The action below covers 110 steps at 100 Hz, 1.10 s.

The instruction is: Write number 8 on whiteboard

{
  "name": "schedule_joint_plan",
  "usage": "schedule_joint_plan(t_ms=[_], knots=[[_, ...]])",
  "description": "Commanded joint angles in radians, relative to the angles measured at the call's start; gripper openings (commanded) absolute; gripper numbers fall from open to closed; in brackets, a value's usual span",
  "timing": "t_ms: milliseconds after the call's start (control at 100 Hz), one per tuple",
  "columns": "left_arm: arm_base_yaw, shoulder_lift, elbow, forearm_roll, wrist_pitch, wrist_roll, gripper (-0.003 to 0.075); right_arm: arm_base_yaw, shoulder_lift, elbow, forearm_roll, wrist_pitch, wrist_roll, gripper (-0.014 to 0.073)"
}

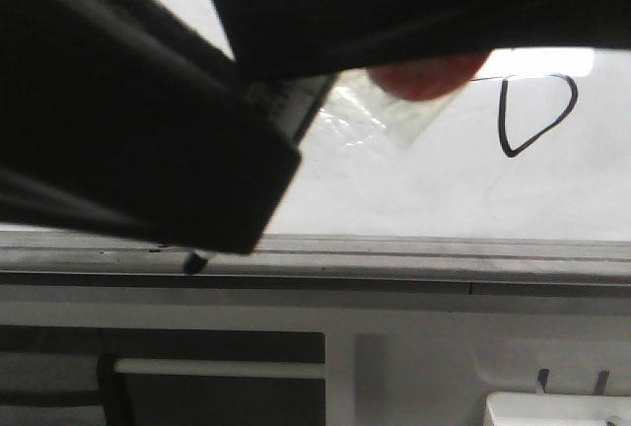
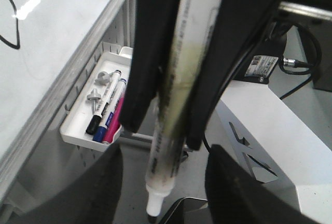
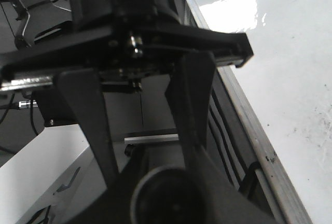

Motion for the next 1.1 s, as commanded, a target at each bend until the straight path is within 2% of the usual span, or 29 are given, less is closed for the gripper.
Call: schedule_joint_plan(t_ms=[0, 100, 220, 350, 420, 470, 590, 640, 710, 720, 730, 830, 900, 970, 1090], knots=[[-0.001, 0.007, -0.034, -0.05, 0.01, 0.0, 0.0242, -0.004, -0.005, -0.026, 0.03, 0.046, -0.004, -0.0071], [-0.001, 0.025, -0.034, -0.078, 0.023, 0.016, 0.0169, -0.004, -0.005, -0.026, 0.03, 0.054, -0.004, -0.0071], [-0.001, 0.042, -0.034, -0.098, 0.072, 0.104, 0.0169, -0.004, -0.005, -0.026, 0.03, 0.058, -0.003, -0.0071], [-0.001, 0.049, -0.034, -0.139, 0.047, 0.106, 0.015, -0.004, -0.005, -0.026, 0.03, 0.068, -0.003, -0.0071], [-0.001, 0.051, -0.034, -0.152, 0.038, 0.106, 0.0073, -0.004, -0.005, -0.026, 0.03, 0.068, -0.003, -0.0071], [-0.001, 0.053, -0.034, -0.152, 0.038, 0.107, -0.0018, -0.004, -0.005, -0.026, 0.03, 0.065, -0.003, -0.0071], [-0.001, 0.053, -0.034, -0.151, 0.038, 0.108, -0.002, -0.004, -0.005, -0.026, 0.03, 0.05, 0.012, -0.0056], [-0.001, 0.053, -0.034, -0.152, 0.038, 0.108, -0.002, -0.004, -0.005, -0.026, 0.03, 0.04, 0.019, -0.0019], [-0.001, 0.053, -0.023, -0.167, 0.035, 0.108, -0.002, -0.004, -0.005, -0.026, 0.03, 0.018, 0.039, 0.0083], [-0.001, 0.053, -0.02, -0.169, 0.035, 0.108, -0.002, -0.004, -0.005, -0.026, 0.03, 0.011, 0.041, 0.0124], [-0.001, 0.053, -0.019, -0.171, 0.033, 0.108, -0.002, -0.004, -0.005, -0.026, 0.03, 0.007, 0.043, 0.0124], [-0.001, 0.053, 0.018, -0.206, 0.031, 0.111, -0.002, -0.004, -0.014, -0.026, 0.03, -0.07, 0.076, 0.0362], [-0.001, 0.053, 0.049, -0.239, 0.027, 0.118, -0.002, -0.004, -0.043, -0.026, 0.03, -0.145, 0.115, 0.0489], [-0.001, 0.051, 0.079, -0.295, 0.0, 0.132, -0.002, -0.004, -0.085, -0.026, 0.03, -0.207, 0.118, 0.0553], [-0.001, 0.051, 0.106, -0.37, -0.043, 0.156, -0.002, -0.004, -0.176, -0.026, 0.03, -0.323, 0.118, 0.0541]])
